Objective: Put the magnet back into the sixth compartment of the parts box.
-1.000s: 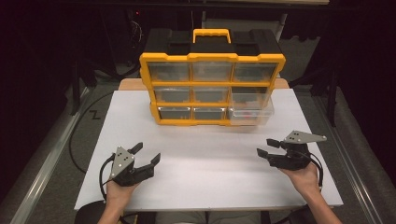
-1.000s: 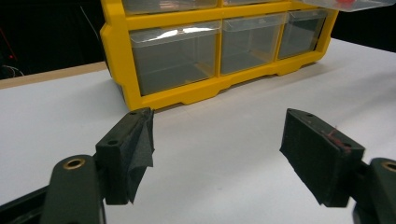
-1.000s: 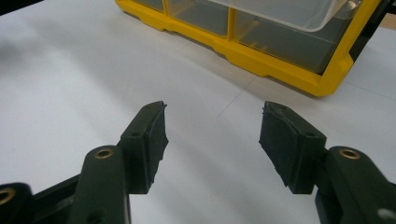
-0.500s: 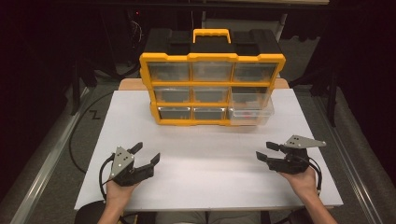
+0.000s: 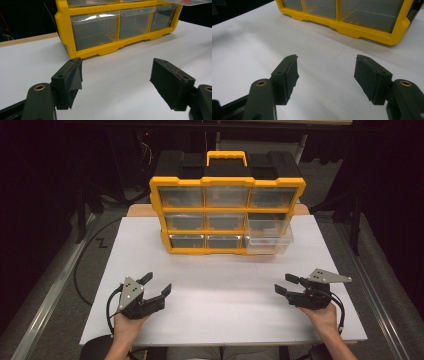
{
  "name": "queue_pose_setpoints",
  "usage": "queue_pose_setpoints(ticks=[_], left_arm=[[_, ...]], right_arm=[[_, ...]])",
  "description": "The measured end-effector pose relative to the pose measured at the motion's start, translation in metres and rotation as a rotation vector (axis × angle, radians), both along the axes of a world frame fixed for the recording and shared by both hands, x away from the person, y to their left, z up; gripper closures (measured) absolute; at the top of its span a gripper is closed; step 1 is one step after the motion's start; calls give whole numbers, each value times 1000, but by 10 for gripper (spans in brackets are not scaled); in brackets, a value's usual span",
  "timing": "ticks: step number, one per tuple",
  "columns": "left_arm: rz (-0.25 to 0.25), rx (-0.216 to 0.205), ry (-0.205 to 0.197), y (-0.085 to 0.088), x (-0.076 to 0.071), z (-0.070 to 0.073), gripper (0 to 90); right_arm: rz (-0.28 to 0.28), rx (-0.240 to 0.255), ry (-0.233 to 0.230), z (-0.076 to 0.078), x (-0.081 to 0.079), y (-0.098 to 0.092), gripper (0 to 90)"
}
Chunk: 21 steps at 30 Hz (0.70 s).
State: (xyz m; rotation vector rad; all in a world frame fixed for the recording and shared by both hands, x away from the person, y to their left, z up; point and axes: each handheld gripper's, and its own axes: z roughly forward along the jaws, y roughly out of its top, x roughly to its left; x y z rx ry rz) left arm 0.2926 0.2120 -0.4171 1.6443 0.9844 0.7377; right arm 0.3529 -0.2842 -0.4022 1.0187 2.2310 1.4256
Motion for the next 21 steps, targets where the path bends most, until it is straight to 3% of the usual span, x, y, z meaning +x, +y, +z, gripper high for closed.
queue_pose_setpoints(ticks=[9, 21], left_arm=[[-1, 3, 6, -1, 0, 0, 261], [-8, 6, 5, -1, 0, 0, 261]], right_arm=[[-7, 67, -9, -6, -3, -7, 355], [-65, 100, -24, -15, -5, -18, 334]])
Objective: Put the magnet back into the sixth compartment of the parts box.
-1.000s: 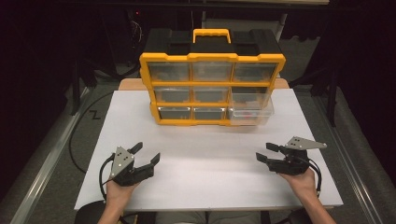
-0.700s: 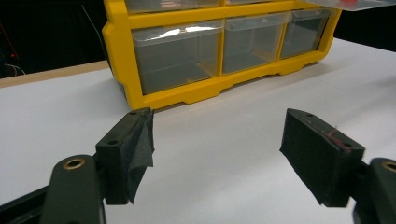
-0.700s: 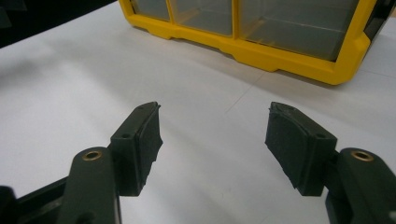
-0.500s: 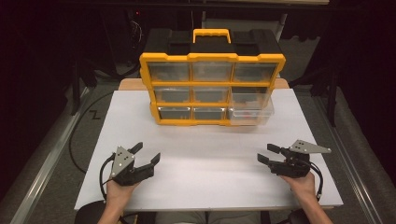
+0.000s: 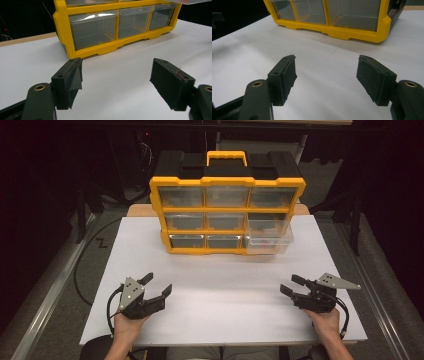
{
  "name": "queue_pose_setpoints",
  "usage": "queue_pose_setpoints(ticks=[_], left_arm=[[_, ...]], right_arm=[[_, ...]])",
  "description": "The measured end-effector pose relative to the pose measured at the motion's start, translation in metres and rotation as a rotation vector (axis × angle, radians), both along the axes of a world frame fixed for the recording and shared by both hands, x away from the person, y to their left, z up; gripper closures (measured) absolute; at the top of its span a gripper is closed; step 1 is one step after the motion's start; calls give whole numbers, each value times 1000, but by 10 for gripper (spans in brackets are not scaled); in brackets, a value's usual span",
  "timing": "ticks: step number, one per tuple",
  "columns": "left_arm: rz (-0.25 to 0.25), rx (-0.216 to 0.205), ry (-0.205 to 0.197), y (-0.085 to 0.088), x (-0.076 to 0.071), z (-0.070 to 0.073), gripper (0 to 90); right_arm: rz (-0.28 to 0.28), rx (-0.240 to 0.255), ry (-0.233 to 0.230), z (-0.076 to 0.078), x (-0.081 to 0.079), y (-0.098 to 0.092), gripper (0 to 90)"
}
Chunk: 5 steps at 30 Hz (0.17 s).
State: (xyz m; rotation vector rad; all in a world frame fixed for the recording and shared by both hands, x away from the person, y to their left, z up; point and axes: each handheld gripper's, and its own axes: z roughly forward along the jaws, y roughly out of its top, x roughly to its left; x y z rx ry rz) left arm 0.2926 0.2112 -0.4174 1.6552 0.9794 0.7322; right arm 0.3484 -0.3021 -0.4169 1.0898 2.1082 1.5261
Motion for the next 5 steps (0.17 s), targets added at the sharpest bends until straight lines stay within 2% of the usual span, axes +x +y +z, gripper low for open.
queue_pose_setpoints(ticks=[5], left_arm=[[-2, 2, 0, 0, 0, 0, 261]], right_arm=[[1, -2, -10, -1, 0, 1, 328]])
